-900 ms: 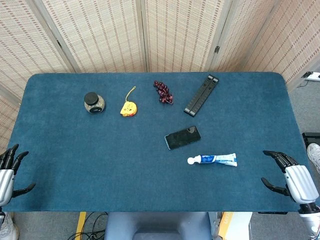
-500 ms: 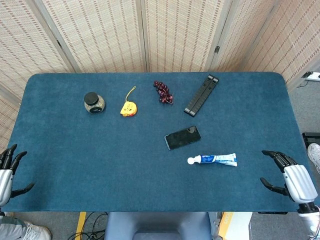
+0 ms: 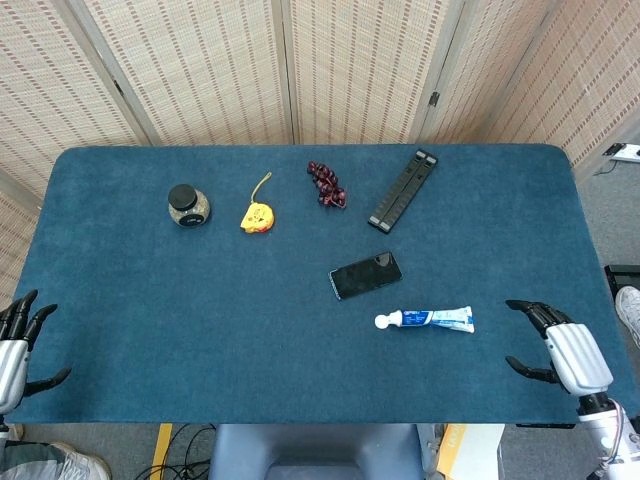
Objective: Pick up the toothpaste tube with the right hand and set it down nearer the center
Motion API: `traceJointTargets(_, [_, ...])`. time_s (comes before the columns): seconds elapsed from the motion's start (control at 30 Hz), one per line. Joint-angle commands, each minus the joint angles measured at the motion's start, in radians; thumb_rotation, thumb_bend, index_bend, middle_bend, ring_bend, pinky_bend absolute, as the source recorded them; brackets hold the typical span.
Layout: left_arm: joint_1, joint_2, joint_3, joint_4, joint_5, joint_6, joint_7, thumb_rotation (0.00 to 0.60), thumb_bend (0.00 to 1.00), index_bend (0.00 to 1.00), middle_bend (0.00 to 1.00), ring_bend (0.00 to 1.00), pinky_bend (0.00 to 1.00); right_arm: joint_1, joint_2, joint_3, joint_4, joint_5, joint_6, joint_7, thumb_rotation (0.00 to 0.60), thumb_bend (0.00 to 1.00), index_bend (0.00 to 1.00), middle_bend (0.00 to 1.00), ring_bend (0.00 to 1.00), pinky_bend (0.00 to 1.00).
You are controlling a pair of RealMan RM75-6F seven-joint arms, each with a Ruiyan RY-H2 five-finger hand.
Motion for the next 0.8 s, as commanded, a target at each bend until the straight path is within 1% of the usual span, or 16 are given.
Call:
traceJointTargets(0.03, [0.002,0.001,0.001,-0.001,0.0,0.001,-0.001,0.6,0.1,0.18,0.02,0.0,0.14,0.045,-0.024,0.01,0.004,0.03,-0.075,-0.025,0.6,0.21,0.19,0.28,0.22,0.31])
traceJointTargets(0.33, [0.009,0.011,0.004,-0.005,-0.002,0.006,-0.005,0.6,0.1,0.18,0.02,0.0,0.14,0.158,-0.114,0.041,0.068,0.098,-0.258,-0.051,0.6,0.22,0.19,0.28,0.22,0.31])
traceJointTargets(0.53, [0.016,0.013,0.006,-0.004,-0.007,0.009,-0.014,0.6,0.1,0.19,0.02,0.0,0.14,0.22,-0.176,0.057,0.131,0.151,-0.358,-0.085,0.6,0.22,0.23,0.3,0.22,0.31])
traceJointTargets(0.63, [0.017,0.013,0.007,-0.001,-0.01,0.006,-0.016,0.6,0.1,0.19,0.02,0.0,0.14,0.248,-0.207,0.064,0.165,0.175,-0.404,-0.083,0.6,0.24,0.24,0.31,0.22,0.32])
traceJointTargets(0.8, [0.019,0.012,0.007,0.002,-0.011,0.006,-0.019,0.6,0.1,0.19,0.02,0.0,0.14,0.285,-0.251,0.07,0.212,0.192,-0.447,-0.099,0.6,0.26,0.28,0.34,0.23,0.34])
